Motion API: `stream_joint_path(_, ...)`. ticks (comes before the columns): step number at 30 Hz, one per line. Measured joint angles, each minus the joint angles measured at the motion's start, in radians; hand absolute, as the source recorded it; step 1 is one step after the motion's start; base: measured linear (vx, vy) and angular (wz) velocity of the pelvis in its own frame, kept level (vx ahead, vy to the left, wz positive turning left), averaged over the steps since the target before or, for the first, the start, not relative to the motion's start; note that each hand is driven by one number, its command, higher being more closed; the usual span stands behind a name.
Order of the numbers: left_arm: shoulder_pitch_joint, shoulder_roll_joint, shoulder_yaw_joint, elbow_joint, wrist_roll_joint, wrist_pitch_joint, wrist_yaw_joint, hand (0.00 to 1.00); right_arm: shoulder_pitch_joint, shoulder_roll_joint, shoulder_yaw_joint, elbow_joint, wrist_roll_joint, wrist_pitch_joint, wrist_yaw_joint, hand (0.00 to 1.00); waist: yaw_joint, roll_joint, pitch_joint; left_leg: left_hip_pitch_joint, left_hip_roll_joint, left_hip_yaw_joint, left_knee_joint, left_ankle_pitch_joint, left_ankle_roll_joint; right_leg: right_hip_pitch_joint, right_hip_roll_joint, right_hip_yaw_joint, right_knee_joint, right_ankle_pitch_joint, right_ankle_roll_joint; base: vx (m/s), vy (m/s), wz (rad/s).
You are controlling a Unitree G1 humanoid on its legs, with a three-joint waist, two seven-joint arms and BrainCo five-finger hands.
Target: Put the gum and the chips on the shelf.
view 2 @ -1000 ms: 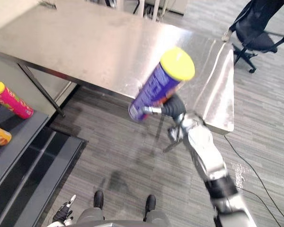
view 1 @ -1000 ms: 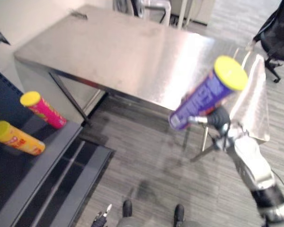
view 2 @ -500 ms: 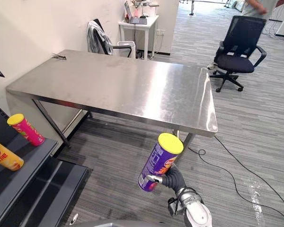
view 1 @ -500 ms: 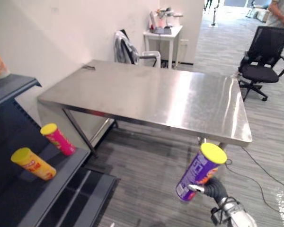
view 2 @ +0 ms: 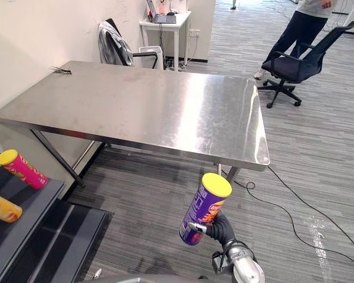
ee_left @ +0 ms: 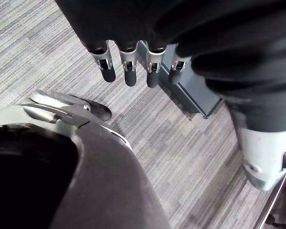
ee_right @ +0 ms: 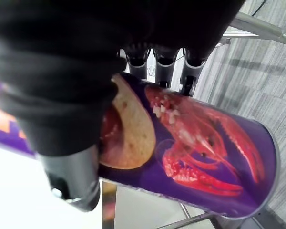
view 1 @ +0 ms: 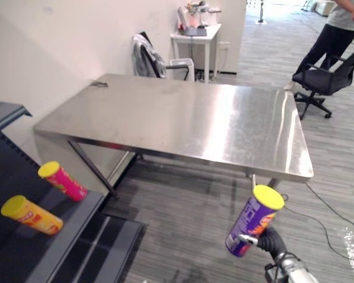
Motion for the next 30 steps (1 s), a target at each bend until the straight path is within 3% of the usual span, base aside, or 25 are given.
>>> stream_joint_path(2,-0.008,0.000,-0.001,-0.002,0.000,0.000,0.000,0.00,-0.007,0.001,-0.013,0.000,0.000,0.000,0.000,1.00,0.001,0.002,0.022,-0.011,0.001,-0.001,0.052,-0.028,0.003,-0.008,-0.005,0.012,0.045,-0.024,-0.002,0.04,0.022,-0.08)
stream_joint_path(4,-0.014,0.010,-0.023,-0.010,-0.001,-0.002,0.002,0.00,-0.019,0.001,-0.028,-0.005,0.001,0.000,-0.003,1.00,-0.002,-0.005,0.066,-0.058,0.001,-0.015,0.200,-0.103,0.006,-0.064,-0.025,0.020,0.220,-0.115,0.001,-0.04,0.023,0.07)
stream_joint_path(8,-0.022,0.024,-0.038,-0.017,-0.005,-0.002,0.006,0.00,-0.018,0.000,-0.028,-0.007,0.002,0.000,-0.008,1.00,-0.003,-0.026,0.119,-0.125,-0.010,-0.051,0.384,-0.201,0.007,-0.133,-0.064,0.016,0.439,-0.237,0.005,-0.09,0.000,0.21)
stream_joint_path(9,-0.022,0.025,-0.038,-0.018,-0.005,-0.002,0.006,0.00,-0.018,0.000,-0.027,-0.007,0.002,0.000,-0.008,1.00,-0.003,-0.027,0.120,-0.129,-0.011,-0.054,0.391,-0.204,0.007,-0.135,-0.066,0.016,0.446,-0.241,0.005,-0.08,-0.023,0.27)
stream_joint_path(10,-0.020,0.029,-0.039,-0.018,-0.010,-0.001,0.008,0.00,-0.015,-0.003,-0.025,-0.014,0.006,0.000,-0.009,1.00,-0.004,-0.037,0.140,-0.152,-0.025,-0.073,0.454,-0.236,0.006,-0.160,-0.091,0.010,0.533,-0.290,0.006,-0.07,-0.025,0.26)
stream_joint_path(15,-0.017,0.035,-0.038,-0.019,-0.022,-0.001,0.014,0.00,0.001,-0.004,-0.023,-0.053,0.011,0.000,-0.024,1.00,-0.004,-0.060,0.168,-0.217,-0.057,-0.144,0.578,-0.294,-0.007,-0.195,-0.151,-0.036,0.709,-0.396,0.003,-0.03,-0.069,0.45)
stream_joint_path(16,-0.016,0.038,-0.038,-0.020,-0.022,-0.001,0.015,0.00,0.001,-0.005,-0.023,-0.065,0.015,0.000,-0.025,1.00,-0.001,-0.060,0.174,-0.218,-0.065,-0.159,0.601,-0.296,-0.008,-0.196,-0.164,-0.046,0.750,-0.422,0.001,0.04,-0.095,0.53)
stream_joint_path(17,-0.013,0.041,-0.038,-0.020,-0.022,0.000,0.016,0.00,0.000,-0.005,-0.022,-0.067,0.021,0.000,-0.025,1.00,0.000,-0.079,0.183,-0.232,-0.074,-0.178,0.612,-0.297,-0.009,-0.196,-0.177,-0.062,0.774,-0.440,-0.002,0.04,-0.111,0.49)
stream_joint_path(18,-0.014,0.043,-0.038,-0.020,-0.022,0.000,0.016,0.00,0.000,-0.005,-0.023,-0.070,0.022,0.000,-0.025,1.00,0.000,-0.076,0.181,-0.233,-0.079,-0.183,0.619,-0.296,-0.011,-0.195,-0.181,-0.073,0.785,-0.449,-0.002,0.04,-0.108,0.55)
stream_joint_path(21,-0.012,0.050,-0.026,-0.051,-0.029,-0.002,0.016,0.00,-0.006,-0.024,-0.023,-0.073,0.042,0.001,-0.029,1.00,0.006,-0.091,0.187,-0.256,-0.111,-0.268,0.559,-0.239,-0.030,-0.183,-0.221,-0.163,0.805,-0.473,-0.017,-0.01,-0.160,0.90)
stream_joint_path(23,-0.024,0.053,-0.004,-0.098,-0.094,-0.004,0.033,0.00,-0.006,-0.053,-0.028,-0.074,0.053,0.000,-0.034,1.00,0.005,-0.124,0.184,-0.268,-0.130,-0.324,0.369,-0.093,-0.025,-0.184,-0.259,-0.281,0.774,-0.472,-0.033,-0.03,-0.243,1.36)
stream_joint_path(24,-0.027,0.053,0.002,-0.104,-0.103,-0.004,0.037,0.00,-0.009,-0.061,-0.032,-0.072,0.053,0.000,-0.034,1.00,0.009,-0.128,0.182,-0.276,-0.125,-0.303,0.325,-0.042,0.002,-0.185,-0.260,-0.316,0.766,-0.470,-0.045,-0.08,-0.289,1.49)
stream_joint_path(25,-0.038,0.054,0.003,-0.122,-0.121,-0.002,0.045,0.00,-0.027,-0.064,-0.048,-0.062,0.055,-0.001,-0.036,1.00,0.007,-0.133,0.183,-0.289,-0.110,-0.211,0.224,0.100,0.037,-0.190,-0.259,-0.379,0.732,-0.456,-0.070,-0.07,-0.158,1.21)
stream_joint_path(26,-0.041,0.052,0.004,-0.137,-0.132,-0.003,0.046,0.00,-0.037,-0.065,-0.058,-0.048,0.059,-0.001,-0.037,1.00,0.005,-0.134,0.180,-0.280,-0.098,-0.154,0.136,0.179,0.060,-0.193,-0.256,-0.410,0.701,-0.440,-0.091,-0.15,-0.220,1.24)
stream_joint_path(27,-0.051,0.053,0.005,-0.156,-0.139,-0.003,0.045,0.00,-0.073,-0.064,-0.076,-0.029,0.059,-0.001,-0.040,1.00,0.012,-0.122,0.181,-0.308,-0.057,0.002,0.210,0.119,0.095,-0.196,-0.244,-0.482,0.655,-0.413,-0.127,-0.15,-0.144,0.94)
stream_joint_path(28,-0.050,0.063,0.002,-0.160,-0.139,-0.002,0.043,0.00,-0.100,-0.061,-0.092,-0.015,0.059,-0.002,-0.044,1.00,0.010,-0.125,0.182,-0.323,-0.018,0.132,0.379,0.003,0.134,-0.195,-0.242,-0.522,0.640,-0.406,-0.140,-0.17,-0.187,0.93)
stream_joint_path(30,-0.051,0.065,-0.016,-0.167,-0.139,-0.002,0.040,0.00,-0.106,-0.060,-0.107,-0.005,0.059,-0.001,-0.048,1.00,-0.012,-0.113,0.178,-0.278,0.025,0.241,0.494,-0.072,0.132,-0.164,-0.242,-0.603,0.611,-0.396,-0.151,-0.13,-0.179,1.19)
